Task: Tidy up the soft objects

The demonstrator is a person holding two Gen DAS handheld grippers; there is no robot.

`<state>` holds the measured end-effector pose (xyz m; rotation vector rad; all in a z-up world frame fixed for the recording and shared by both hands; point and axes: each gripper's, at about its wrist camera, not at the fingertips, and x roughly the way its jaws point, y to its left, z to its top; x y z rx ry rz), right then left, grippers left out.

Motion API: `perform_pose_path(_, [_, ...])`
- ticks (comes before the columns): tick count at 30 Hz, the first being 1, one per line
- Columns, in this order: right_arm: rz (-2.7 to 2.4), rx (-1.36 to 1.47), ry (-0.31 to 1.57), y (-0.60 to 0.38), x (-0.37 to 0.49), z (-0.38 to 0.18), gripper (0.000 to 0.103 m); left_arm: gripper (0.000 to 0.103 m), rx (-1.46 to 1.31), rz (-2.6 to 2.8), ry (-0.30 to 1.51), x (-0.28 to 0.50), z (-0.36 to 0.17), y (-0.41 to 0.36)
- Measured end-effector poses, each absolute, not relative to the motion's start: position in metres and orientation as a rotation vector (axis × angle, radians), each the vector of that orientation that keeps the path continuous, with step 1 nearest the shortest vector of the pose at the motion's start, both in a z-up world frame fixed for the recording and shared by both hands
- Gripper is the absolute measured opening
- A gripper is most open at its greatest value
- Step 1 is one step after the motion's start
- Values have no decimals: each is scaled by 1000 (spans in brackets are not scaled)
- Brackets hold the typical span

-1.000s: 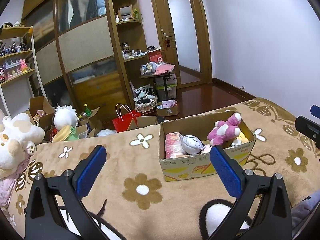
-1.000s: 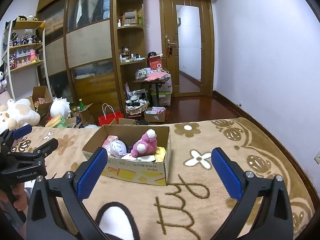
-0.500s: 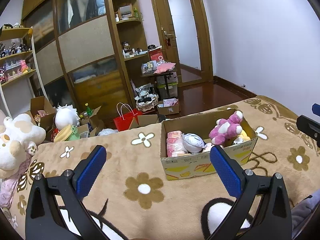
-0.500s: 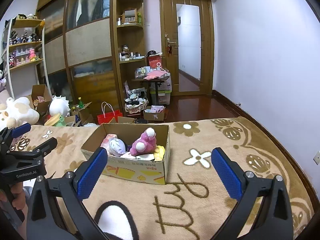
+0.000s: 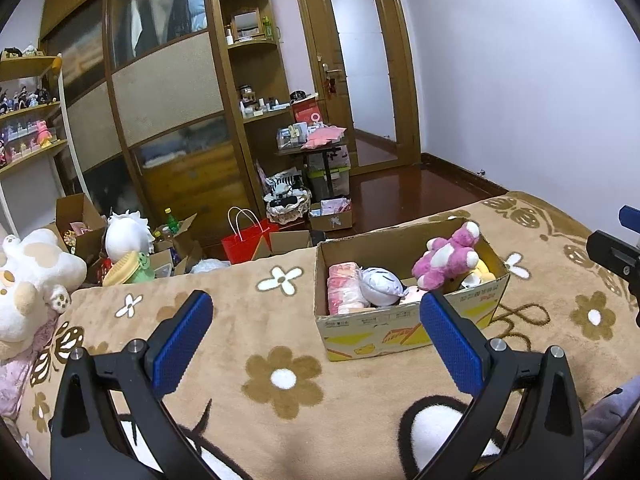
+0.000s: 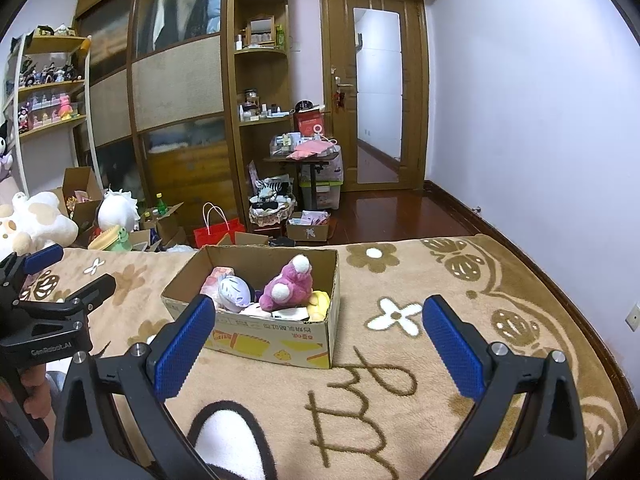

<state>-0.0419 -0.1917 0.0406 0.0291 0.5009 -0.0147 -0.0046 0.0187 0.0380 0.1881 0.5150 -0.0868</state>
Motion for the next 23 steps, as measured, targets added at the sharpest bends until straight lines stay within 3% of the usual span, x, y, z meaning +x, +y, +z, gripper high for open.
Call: perform_pose_path(23, [-13, 29, 509, -195, -41, 39, 103, 102, 196, -76, 518, -5, 36, 16])
